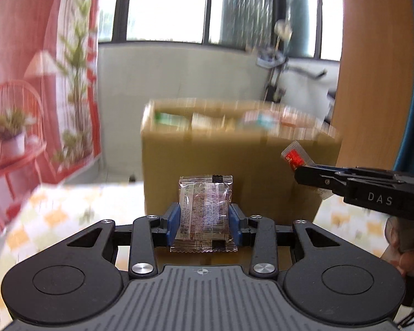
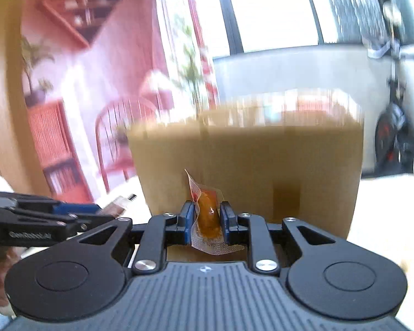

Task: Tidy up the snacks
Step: 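Lift both held snacks up and carry them over the box, then open both tools to drop the snacks into the box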

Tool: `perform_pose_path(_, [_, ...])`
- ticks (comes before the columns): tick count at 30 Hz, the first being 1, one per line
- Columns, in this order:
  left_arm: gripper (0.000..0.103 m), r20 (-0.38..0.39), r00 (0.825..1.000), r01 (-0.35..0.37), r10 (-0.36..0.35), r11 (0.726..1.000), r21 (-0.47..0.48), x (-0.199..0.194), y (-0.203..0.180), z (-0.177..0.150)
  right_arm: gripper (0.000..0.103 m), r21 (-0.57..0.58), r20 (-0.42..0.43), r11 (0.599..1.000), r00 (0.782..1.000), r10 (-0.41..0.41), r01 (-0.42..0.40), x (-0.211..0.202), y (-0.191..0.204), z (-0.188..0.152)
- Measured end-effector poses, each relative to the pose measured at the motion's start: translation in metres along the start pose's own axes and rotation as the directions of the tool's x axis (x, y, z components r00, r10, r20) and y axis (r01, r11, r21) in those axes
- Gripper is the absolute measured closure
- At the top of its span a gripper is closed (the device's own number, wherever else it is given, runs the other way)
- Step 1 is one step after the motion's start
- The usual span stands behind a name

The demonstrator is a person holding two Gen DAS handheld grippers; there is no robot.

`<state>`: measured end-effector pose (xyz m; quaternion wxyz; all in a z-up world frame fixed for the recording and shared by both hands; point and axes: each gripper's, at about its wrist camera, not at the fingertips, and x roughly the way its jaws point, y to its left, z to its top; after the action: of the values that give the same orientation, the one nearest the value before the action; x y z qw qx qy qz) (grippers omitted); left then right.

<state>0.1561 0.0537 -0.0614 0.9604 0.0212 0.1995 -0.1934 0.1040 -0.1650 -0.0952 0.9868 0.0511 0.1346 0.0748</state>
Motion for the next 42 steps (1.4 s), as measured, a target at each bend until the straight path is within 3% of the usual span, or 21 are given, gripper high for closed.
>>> perform_pose_path(4, [0.063,0.064,0.998,0.017,-0.018,1.000,0.012,0.016,-0.011,0.041,0.081,-0.022,0.107,1.000,0.994,-0.009,0.012,-0.009,-0.002,0.037])
perform_pose_path(10, [0.063,0.094,0.995,0.036,-0.040,0.999,0.040,0.057,-0.037,0.084,0.081,-0.027,0.164,0.992,0.980,-0.114,0.120,0.005,-0.028,0.073])
perform_pose_path(17, [0.062,0.053,0.998,0.022,-0.026,0.998,0.061,0.098,-0.052,0.099,0.081,0.039,0.129,0.980,0.971,-0.199,0.196,0.025,-0.068,0.078])
perform_pose_path(21, [0.061,-0.003,0.999,0.050,-0.050,0.995,0.084,0.117,-0.050,0.102,0.081,0.042,0.099,0.977,0.972,-0.212,0.209,0.027,-0.080,0.074])
perform_pose_path(23, [0.056,-0.019,0.999,0.031,-0.030,0.996,0.087,0.122,-0.045,0.101,0.078,0.052,0.081,0.974,0.972,-0.222,0.218,0.031,-0.082,0.072])
perform_pose_path(25, [0.054,-0.019,1.000,0.020,-0.018,0.997,0.081,0.119,-0.038,0.100,0.077,0.056,0.065,0.975,0.974,-0.219,0.215,0.034,-0.084,0.072])
perform_pose_path(27, [0.046,-0.028,0.999,0.025,-0.023,0.998,0.065,0.114,-0.030,0.099,0.063,0.047,0.054,0.974,0.973,-0.226,0.224,0.035,-0.082,0.072])
perform_pose_path(29, [0.037,-0.023,1.000,0.022,-0.020,0.998,0.066,0.108,-0.025,0.097,0.059,0.042,0.052,0.970,0.969,-0.240,0.238,0.032,-0.079,0.072])
perform_pose_path(34, [0.028,-0.021,1.000,0.004,-0.004,1.000,0.026,0.089,-0.010,0.102,0.056,0.063,0.052,0.967,0.967,-0.248,0.245,0.020,-0.070,0.076])
perform_pose_path(42, [0.015,0.007,1.000,-0.005,0.006,0.999,-0.042,0.037,0.007,0.106,0.032,0.081,0.053,0.966,0.967,-0.249,0.244,-0.009,-0.045,0.089])
